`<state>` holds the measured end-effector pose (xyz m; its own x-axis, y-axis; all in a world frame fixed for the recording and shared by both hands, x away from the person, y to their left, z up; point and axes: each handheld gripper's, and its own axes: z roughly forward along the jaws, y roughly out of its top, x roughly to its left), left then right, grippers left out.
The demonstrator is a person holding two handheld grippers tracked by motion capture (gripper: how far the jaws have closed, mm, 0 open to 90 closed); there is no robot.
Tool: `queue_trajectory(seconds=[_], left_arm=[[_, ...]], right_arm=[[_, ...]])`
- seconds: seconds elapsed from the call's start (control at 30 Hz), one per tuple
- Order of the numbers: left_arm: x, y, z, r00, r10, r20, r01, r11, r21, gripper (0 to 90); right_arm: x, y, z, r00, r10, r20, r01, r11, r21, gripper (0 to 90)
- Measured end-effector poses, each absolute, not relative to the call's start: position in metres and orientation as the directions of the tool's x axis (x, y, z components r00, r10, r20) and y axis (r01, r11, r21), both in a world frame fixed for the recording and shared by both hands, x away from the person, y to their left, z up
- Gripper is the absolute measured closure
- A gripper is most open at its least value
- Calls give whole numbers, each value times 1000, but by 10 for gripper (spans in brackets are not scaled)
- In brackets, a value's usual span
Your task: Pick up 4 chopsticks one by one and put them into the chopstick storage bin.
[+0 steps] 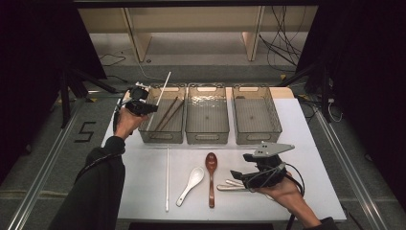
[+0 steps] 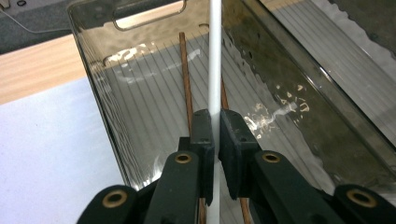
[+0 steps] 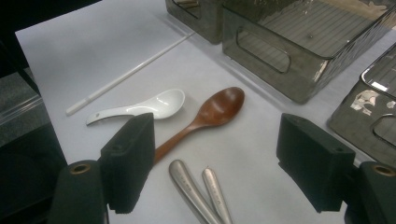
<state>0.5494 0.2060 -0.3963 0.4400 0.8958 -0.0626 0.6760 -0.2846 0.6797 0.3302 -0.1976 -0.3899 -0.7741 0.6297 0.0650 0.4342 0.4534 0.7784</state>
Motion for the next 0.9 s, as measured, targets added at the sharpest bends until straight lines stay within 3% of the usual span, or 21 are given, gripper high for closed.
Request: queue_trajectory(seconds=[0.27, 0.5, 0.9], left_arm=[[551, 205, -402, 425, 903, -66, 696, -279, 661, 823], [548, 207, -397, 412, 908, -78, 694, -258, 672, 737], [506, 198, -370, 395, 908, -140, 736, -221, 640, 430]], right_arm=[[330, -198, -390, -775, 629, 65, 433, 453, 779, 290], [330, -197, -390, -775, 629, 65, 433, 453, 779, 290], [330, -197, -390, -773, 631, 64, 434, 453, 778, 290]])
